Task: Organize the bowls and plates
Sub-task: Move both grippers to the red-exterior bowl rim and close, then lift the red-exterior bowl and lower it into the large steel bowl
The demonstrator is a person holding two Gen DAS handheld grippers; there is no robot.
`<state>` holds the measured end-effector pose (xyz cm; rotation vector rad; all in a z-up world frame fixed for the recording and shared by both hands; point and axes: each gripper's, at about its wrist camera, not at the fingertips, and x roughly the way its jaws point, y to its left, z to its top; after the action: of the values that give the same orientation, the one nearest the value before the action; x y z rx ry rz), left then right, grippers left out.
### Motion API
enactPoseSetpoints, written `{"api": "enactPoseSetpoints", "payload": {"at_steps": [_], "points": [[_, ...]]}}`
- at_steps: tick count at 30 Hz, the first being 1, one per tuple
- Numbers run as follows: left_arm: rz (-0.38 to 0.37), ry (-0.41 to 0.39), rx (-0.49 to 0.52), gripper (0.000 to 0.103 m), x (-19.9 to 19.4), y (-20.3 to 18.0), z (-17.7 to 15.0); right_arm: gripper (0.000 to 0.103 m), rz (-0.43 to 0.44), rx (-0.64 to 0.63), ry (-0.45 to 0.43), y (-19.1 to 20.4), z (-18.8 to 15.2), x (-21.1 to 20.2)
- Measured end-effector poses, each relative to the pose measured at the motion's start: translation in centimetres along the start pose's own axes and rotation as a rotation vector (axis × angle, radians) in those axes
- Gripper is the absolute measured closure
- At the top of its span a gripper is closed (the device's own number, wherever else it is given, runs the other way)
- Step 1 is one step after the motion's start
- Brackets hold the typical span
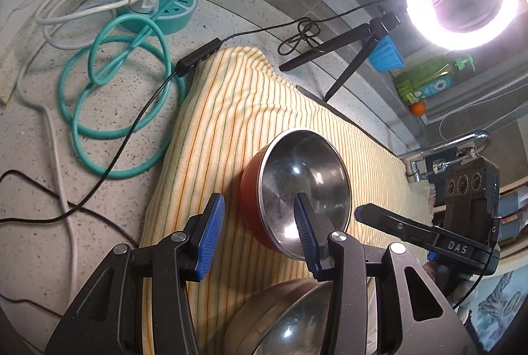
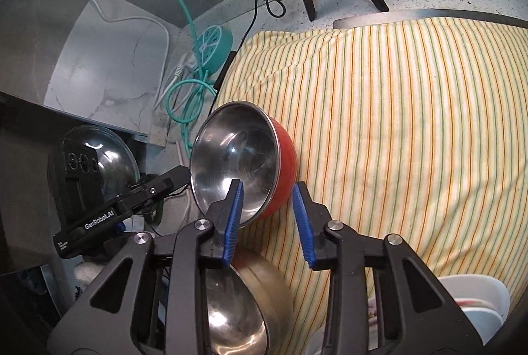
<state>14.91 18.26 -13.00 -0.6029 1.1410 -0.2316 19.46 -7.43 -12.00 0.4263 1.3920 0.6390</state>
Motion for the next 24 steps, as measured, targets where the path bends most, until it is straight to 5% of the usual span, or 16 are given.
{"api": "enactPoseSetpoints", "payload": {"at_steps": [9, 14, 24], "points": [[0.006, 0.011, 0.022, 0.078, 0.9, -0.4, 0.4, 0.083, -0.042, -0.012, 0.016, -0.3, 1.0, 1.6], [0.008, 0.017, 0.039, 0.080, 1.2, -0.8, 0.4, 0.091, -0.045, -0.022, 0.023, -0.4, 1.1, 2.0], [0.008, 0.003, 0.052, 0.080, 0.6, -1.2, 0.3, 0.092, -0.067, -0.059, 0.012, 0.2, 1.1, 1.7]]}}
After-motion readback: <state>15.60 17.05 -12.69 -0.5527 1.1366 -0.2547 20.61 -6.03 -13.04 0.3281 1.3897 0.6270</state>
